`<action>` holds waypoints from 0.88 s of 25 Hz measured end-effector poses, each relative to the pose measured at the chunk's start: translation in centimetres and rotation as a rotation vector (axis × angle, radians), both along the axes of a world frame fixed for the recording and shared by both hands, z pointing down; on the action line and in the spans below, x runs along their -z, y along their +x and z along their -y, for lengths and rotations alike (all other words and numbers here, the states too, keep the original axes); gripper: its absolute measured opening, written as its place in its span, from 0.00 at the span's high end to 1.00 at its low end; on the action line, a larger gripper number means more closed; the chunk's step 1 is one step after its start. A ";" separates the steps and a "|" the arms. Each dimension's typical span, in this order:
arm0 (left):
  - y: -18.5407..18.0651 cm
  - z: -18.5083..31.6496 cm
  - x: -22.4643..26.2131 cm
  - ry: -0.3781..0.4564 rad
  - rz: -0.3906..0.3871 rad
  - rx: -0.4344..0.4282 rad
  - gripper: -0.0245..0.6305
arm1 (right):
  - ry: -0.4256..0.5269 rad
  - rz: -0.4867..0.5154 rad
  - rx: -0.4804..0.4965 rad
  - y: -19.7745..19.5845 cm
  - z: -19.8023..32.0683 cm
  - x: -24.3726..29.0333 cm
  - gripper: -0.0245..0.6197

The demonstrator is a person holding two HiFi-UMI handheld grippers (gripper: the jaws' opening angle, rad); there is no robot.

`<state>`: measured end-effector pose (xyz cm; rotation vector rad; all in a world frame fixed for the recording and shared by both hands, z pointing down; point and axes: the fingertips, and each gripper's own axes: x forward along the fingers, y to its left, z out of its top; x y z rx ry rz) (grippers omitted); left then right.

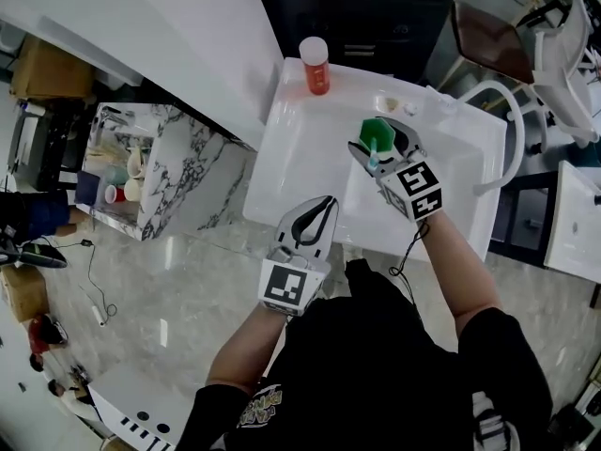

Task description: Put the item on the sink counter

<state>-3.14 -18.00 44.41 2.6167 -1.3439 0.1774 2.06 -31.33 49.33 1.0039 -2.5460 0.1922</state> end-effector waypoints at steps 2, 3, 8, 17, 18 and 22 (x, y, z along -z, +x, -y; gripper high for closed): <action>-0.1 0.4 -0.3 -0.010 0.000 0.008 0.93 | -0.007 -0.004 0.003 -0.1 1.2 -0.7 0.41; -0.1 0.7 -0.4 -0.017 -0.008 0.017 0.93 | -0.010 -0.006 0.004 -0.1 1.8 -1.1 0.41; -0.3 1.5 -0.7 -0.035 -0.020 0.050 0.93 | -0.016 -0.015 0.004 -0.2 4.3 -2.8 0.41; -0.9 2.5 -1.6 -0.070 -0.020 0.105 0.93 | -0.027 -0.042 -0.018 -0.5 8.6 -6.8 0.41; -1.0 2.6 -1.7 -0.079 -0.022 0.115 0.93 | -0.028 -0.044 -0.020 -0.5 9.0 -7.2 0.41; -1.8 2.6 -2.4 -0.106 -0.016 0.143 0.93 | -0.022 -0.056 -0.032 -0.6 10.9 -8.5 0.41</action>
